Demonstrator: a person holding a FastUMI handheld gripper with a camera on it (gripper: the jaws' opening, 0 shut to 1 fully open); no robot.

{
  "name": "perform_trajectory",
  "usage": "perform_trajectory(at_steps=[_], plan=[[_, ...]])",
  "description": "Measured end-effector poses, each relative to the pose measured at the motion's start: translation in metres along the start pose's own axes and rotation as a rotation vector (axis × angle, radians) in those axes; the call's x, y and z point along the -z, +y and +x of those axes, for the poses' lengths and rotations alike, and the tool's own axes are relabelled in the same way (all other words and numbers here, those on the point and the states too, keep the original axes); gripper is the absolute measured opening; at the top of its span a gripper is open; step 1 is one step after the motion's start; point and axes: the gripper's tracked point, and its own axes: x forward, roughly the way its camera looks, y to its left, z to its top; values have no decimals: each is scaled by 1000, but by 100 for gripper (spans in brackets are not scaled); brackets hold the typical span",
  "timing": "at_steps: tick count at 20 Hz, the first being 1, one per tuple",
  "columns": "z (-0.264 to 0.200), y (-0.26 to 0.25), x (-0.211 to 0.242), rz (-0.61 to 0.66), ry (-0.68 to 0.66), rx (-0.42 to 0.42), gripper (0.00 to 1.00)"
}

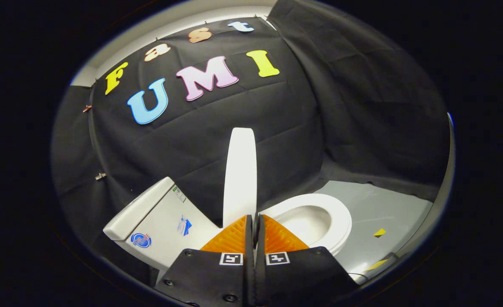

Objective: Open the toilet lid.

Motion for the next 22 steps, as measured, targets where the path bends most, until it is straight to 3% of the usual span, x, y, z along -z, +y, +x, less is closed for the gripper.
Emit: perform_trajectory(at_steps=[14,22], plan=[[-14,91,3,-304,-61,-17,5],[-18,131,10,-393,-95,-21,5]])
